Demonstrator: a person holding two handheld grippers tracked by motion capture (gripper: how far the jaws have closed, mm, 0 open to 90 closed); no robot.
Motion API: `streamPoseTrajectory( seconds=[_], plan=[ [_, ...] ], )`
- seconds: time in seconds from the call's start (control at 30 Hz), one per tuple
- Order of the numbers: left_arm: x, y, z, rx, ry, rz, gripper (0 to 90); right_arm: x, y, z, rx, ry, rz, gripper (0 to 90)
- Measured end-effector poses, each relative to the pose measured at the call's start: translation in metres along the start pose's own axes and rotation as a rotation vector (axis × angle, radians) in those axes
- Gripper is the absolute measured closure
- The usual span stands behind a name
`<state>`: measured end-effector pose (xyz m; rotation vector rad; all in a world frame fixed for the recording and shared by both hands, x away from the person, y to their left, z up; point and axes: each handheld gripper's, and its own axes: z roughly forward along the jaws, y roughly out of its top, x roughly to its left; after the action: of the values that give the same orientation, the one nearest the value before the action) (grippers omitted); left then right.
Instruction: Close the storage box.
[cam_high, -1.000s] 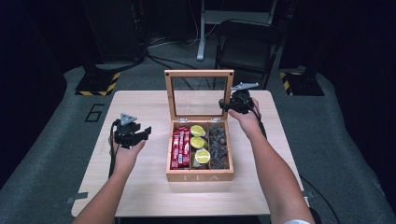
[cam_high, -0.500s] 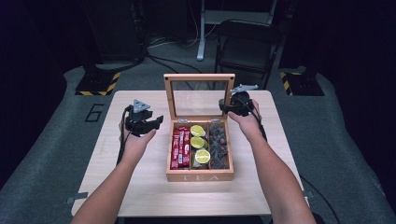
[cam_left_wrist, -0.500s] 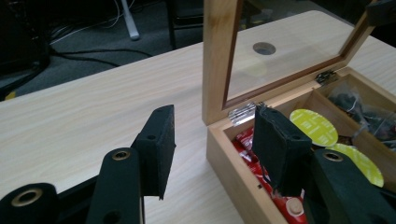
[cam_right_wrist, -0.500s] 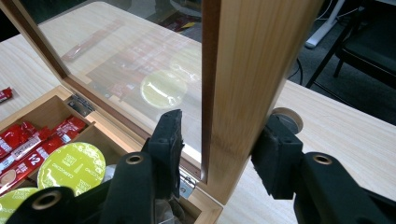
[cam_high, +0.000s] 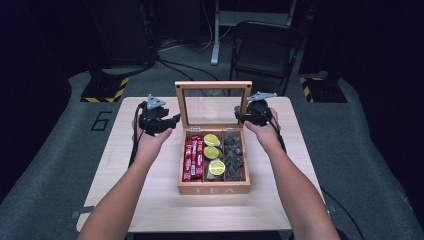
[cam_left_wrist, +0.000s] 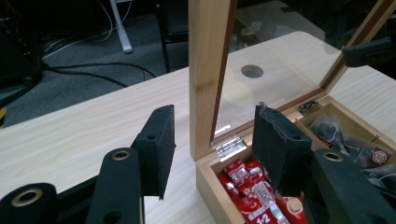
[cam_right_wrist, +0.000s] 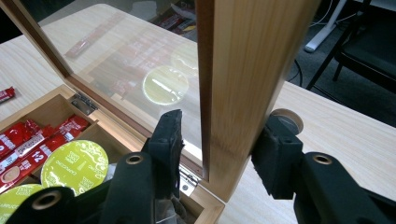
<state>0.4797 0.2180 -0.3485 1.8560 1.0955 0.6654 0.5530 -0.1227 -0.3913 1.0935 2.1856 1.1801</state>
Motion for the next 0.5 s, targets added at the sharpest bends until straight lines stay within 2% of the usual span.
streamPoseTrajectory(
  seconds=[0.27,0.5],
  plan=[
    [-0.005,0.018,0.001,-0.038,0.003,-0.009,49.2,0.001,-0.003,-0.003,-0.004,0.008,0.003,54.9],
    [-0.006,0.028,0.0,-0.042,0.014,-0.006,50.3,0.001,-0.005,-0.005,-0.021,0.017,0.001,54.9]
  ],
)
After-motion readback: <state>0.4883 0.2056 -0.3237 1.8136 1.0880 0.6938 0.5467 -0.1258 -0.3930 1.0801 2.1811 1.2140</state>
